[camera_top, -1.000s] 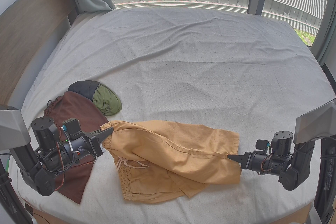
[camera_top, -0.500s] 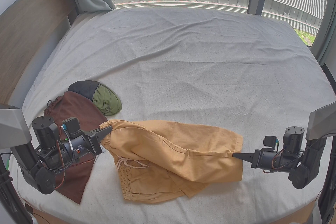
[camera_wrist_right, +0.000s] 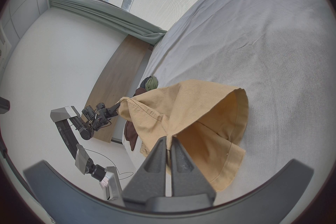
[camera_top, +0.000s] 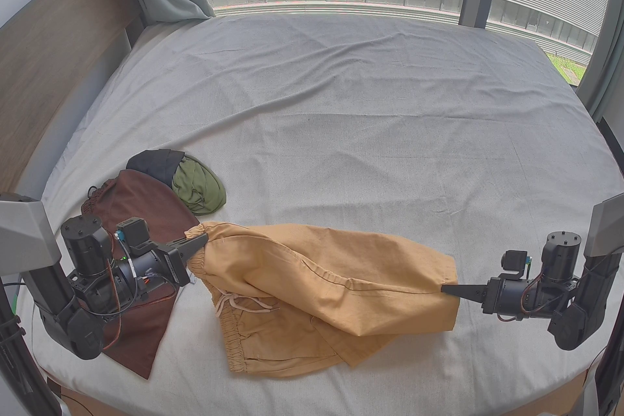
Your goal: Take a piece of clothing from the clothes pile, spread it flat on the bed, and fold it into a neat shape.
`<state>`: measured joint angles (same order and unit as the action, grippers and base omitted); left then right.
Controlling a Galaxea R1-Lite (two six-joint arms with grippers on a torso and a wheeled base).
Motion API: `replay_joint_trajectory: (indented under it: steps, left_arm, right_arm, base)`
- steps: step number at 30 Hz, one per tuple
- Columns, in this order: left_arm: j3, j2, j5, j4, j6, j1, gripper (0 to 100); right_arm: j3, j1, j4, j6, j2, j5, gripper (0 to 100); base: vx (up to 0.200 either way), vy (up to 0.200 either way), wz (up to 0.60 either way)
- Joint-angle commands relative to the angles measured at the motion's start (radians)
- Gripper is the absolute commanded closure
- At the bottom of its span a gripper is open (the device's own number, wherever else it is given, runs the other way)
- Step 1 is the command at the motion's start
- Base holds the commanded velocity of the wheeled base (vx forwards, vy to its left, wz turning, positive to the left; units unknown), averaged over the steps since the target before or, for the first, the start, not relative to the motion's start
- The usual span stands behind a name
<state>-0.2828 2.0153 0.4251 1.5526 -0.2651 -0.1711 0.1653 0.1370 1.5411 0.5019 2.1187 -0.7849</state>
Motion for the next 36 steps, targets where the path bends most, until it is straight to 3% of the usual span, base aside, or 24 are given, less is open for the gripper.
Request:
replay_joint_trajectory:
  steps: [1,3,4,12,36]
  left_arm:
    - [0.001,-0.003,0.0,0.001,0.0,-0.001,100]
    - [0.001,-0.004,0.0,0.001,0.0,-0.001,100]
    - [0.001,-0.006,0.001,0.001,0.0,-0.001,100]
    - [0.001,-0.009,0.0,0.001,0.0,-0.002,100]
    - [0.004,-0.009,0.001,0.001,0.0,-0.008,100]
  right_arm:
    - [0.006,0.003,0.001,0.0,-0.002,-0.002,100]
    - [0.006,0.003,0.001,-0.002,0.001,-0.002,100]
    - [0.008,0.001,-0.001,-0.006,0.006,-0.001,0]
    - [0.051,0.006,0.001,-0.088,0.102,0.01,0]
    - [0.149,0.098,0.004,-0.088,0.201,0.012,0]
  base:
    - [0.0,0.0,0.0]
    - [0.0,0.0,0.0]
    - [0.0,0.0,0.0]
    - [0.0,0.0,0.0]
    - [0.0,0.0,0.0]
